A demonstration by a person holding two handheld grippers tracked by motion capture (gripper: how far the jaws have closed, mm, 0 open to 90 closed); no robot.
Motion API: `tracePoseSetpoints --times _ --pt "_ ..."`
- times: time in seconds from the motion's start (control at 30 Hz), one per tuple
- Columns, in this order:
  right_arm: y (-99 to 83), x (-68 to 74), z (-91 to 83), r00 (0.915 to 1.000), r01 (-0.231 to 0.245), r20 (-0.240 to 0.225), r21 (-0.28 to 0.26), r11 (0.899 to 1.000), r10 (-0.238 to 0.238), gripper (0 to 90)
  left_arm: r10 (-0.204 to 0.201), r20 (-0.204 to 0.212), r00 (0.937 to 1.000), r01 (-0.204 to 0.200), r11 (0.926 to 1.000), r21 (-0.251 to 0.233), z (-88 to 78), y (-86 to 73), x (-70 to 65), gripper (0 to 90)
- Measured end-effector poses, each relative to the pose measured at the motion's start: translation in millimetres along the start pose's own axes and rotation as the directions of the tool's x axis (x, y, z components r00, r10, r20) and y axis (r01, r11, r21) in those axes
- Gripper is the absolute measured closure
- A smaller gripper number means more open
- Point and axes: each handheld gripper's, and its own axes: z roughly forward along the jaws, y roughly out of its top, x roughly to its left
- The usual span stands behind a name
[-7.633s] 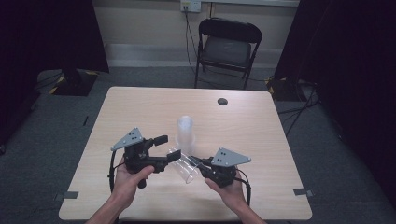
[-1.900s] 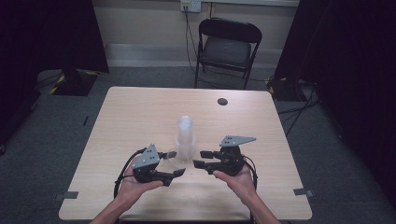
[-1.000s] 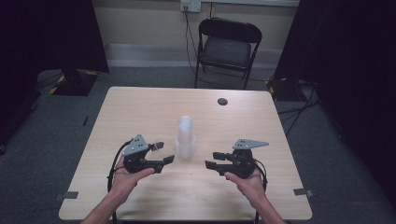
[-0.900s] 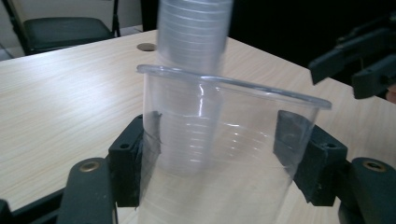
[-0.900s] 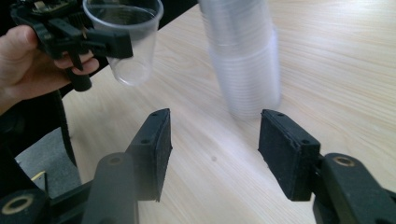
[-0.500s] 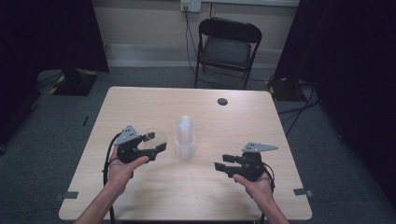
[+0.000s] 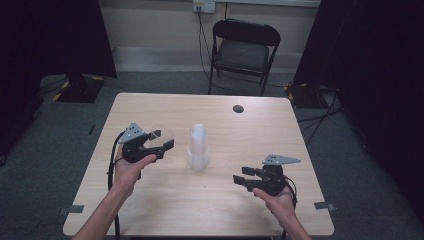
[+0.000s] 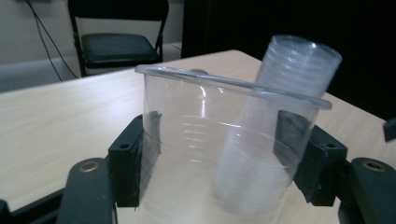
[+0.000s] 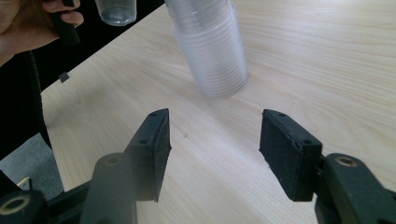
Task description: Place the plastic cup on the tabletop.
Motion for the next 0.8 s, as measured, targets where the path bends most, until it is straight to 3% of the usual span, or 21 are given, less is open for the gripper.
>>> tracePoseSetpoints --times 0.2,0.33,0.4,0.8 --pt "-3.7 1.5 -2.7 1.0 0.001 0.007 0.0 1.0 -0.001 42.8 -0.028 -0.052 0.9983 0.028 0.9996 -0.003 10.4 5.9 15.6 31.8" --pt "-4.0 2.8 -6.0 0.9999 -0.007 0.009 -0.023 1.0 0.007 42.7 -0.026 -0.053 0.9983 0.026 0.9996 0.008 18.1 8.3 20.9 31.8" --pt "-3.2 3.9 -7.6 0.9999 -0.001 0.011 -0.029 1.0 0.002 42.8 -0.026 -0.053 0.9983 0.025 0.9996 -0.01 21.3 9.1 21.9 31.7" --pt "-4.4 0.0 -6.2 0.9999 -0.012 0.006 -0.031 0.999 0.013 42.7 -0.03 -0.058 0.9979 0.033 0.9976 0.06 54.0 -3.0 39.5 30.2"
